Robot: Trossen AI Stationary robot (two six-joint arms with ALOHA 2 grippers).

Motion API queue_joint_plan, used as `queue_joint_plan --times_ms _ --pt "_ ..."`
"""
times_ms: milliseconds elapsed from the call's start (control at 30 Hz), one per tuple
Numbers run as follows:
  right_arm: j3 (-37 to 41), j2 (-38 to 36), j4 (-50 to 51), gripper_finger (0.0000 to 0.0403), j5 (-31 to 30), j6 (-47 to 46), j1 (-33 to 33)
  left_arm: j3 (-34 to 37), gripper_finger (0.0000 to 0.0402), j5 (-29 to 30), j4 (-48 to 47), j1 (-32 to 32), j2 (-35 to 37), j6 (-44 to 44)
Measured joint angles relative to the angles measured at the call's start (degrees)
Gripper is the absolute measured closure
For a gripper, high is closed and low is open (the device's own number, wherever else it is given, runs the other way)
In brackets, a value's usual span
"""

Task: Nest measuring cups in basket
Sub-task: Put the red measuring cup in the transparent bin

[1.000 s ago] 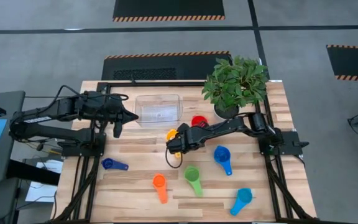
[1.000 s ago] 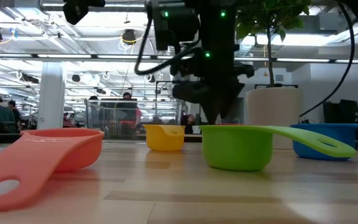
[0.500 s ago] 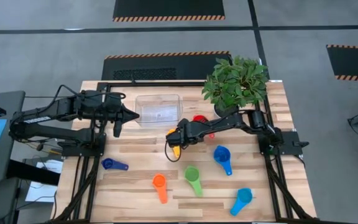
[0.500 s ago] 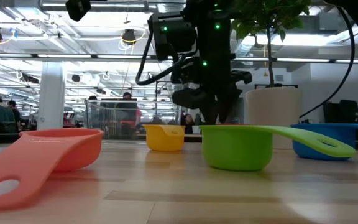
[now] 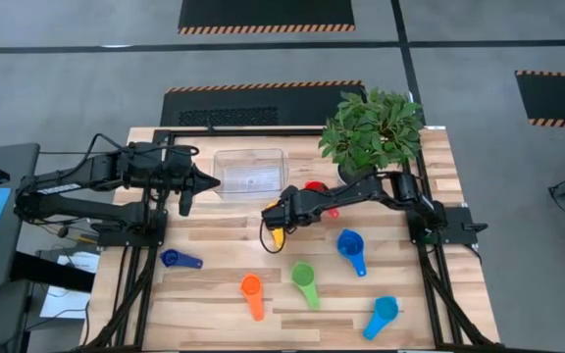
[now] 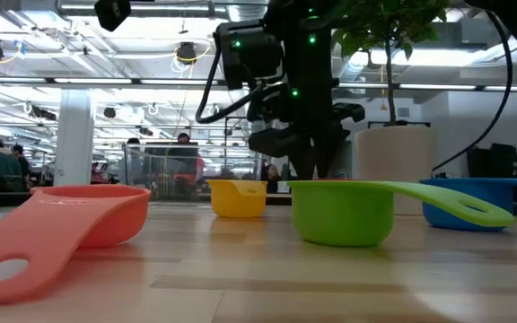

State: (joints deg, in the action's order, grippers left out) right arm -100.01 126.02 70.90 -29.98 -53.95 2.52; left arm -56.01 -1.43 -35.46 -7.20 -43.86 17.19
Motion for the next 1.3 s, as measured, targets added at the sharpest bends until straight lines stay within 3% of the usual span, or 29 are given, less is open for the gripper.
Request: queue_joint_plan --times_ms 567,1000,1133,1300 --pt "0.06 0.00 -0.26 0.0236 -1.46 1.77 -0.41 0.00 0.0401 -2.71 0.01 0.00 0.00 1.05" --pt "7.17 -0.02 -5.64 0.0245 0.25 -0.06 0.07 0.00 0.0401 -3.37 0.31 0.02 0.00 1.05" --pt "9.05 -0.02 -9.04 0.0276 3.18 0.11 0.09 0.00 0.0401 -3.34 0.31 0.02 0.00 1.05" --pt "8.91 -0.12 -8.37 0.0367 3.35 0.49 1.20 0.00 0.0401 -3.29 0.30 0.02 0.00 1.05"
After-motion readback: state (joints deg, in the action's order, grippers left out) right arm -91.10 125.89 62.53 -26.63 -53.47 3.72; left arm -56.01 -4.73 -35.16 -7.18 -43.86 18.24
